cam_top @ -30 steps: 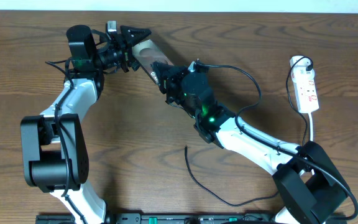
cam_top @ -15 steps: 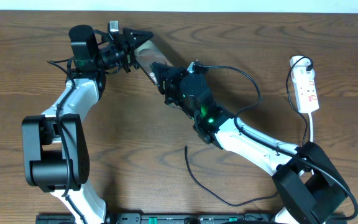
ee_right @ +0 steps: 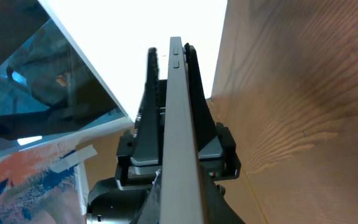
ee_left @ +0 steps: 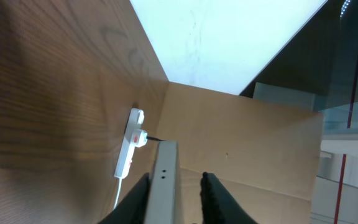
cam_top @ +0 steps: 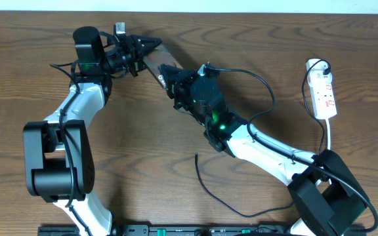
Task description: Plug charger to phone and switch on socket
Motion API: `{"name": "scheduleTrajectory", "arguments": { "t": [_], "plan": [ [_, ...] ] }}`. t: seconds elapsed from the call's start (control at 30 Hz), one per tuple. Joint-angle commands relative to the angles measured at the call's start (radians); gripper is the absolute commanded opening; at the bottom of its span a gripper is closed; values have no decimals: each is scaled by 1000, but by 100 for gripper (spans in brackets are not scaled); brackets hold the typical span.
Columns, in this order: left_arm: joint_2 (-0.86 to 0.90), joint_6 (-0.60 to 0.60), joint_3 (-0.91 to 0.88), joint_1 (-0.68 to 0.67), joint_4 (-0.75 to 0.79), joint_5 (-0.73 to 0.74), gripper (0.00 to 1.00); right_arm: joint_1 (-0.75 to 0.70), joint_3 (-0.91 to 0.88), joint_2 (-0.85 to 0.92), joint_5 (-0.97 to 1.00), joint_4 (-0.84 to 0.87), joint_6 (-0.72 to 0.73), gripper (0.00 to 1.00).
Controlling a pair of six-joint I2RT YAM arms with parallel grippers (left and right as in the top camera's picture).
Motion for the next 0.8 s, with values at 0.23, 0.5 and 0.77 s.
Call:
{"name": "scheduleTrajectory", "arguments": {
  "t": [0.23, 0.5, 0.77],
  "plan": [
    [-11, 17, 5, -8, 13, 7, 8, 16, 16, -1, 9, -2, 1, 1],
    [-11, 17, 5, -20, 13, 6, 7, 16, 16, -1, 10, -2, 1, 1],
    [-11, 17, 5, -19, 13, 6, 8, 15, 16, -1, 16, -2, 1, 31]
  ]
}}
